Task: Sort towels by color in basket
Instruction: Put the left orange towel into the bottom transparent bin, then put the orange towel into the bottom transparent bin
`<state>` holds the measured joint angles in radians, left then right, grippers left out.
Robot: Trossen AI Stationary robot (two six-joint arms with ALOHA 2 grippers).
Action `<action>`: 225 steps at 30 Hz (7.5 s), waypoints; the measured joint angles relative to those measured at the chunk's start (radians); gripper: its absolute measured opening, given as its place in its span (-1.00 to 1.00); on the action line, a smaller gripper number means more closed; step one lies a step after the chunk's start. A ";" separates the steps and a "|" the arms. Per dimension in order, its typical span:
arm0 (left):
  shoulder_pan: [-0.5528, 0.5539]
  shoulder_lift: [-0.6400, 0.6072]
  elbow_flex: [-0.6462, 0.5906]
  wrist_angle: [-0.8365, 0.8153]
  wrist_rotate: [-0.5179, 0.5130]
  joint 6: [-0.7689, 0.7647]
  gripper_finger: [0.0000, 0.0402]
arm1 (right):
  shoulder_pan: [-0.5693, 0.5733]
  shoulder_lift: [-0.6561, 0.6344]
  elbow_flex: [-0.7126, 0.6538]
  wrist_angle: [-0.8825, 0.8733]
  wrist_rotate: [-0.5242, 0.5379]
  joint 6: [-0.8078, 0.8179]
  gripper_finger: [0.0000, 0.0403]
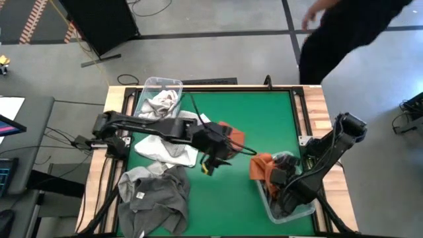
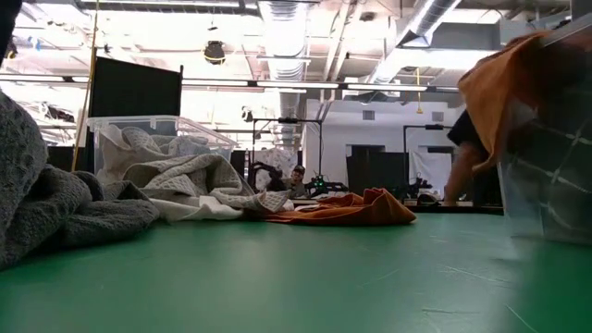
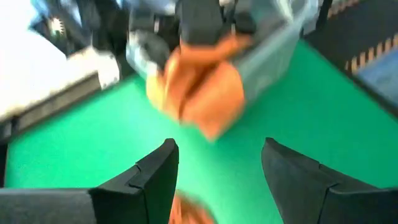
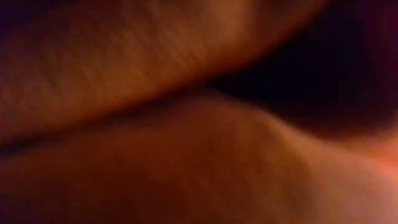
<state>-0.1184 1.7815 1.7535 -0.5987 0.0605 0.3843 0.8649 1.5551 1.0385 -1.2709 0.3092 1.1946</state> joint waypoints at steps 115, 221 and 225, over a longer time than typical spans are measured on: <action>0.263 -0.045 -0.541 0.514 0.141 -0.018 0.10 | 0.145 -0.400 0.076 0.288 0.179 -0.090 -0.11; -0.065 0.200 0.035 0.819 0.145 0.100 -0.92 | 0.516 -0.361 0.032 0.095 0.299 0.431 -0.11; -0.070 0.200 0.035 0.849 0.145 0.099 -0.92 | 0.516 -0.361 0.032 0.095 0.299 0.431 -0.11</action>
<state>-0.1887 1.9811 1.7885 0.2498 0.2054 0.4830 1.3808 1.1942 1.0702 -1.1763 0.6086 1.6257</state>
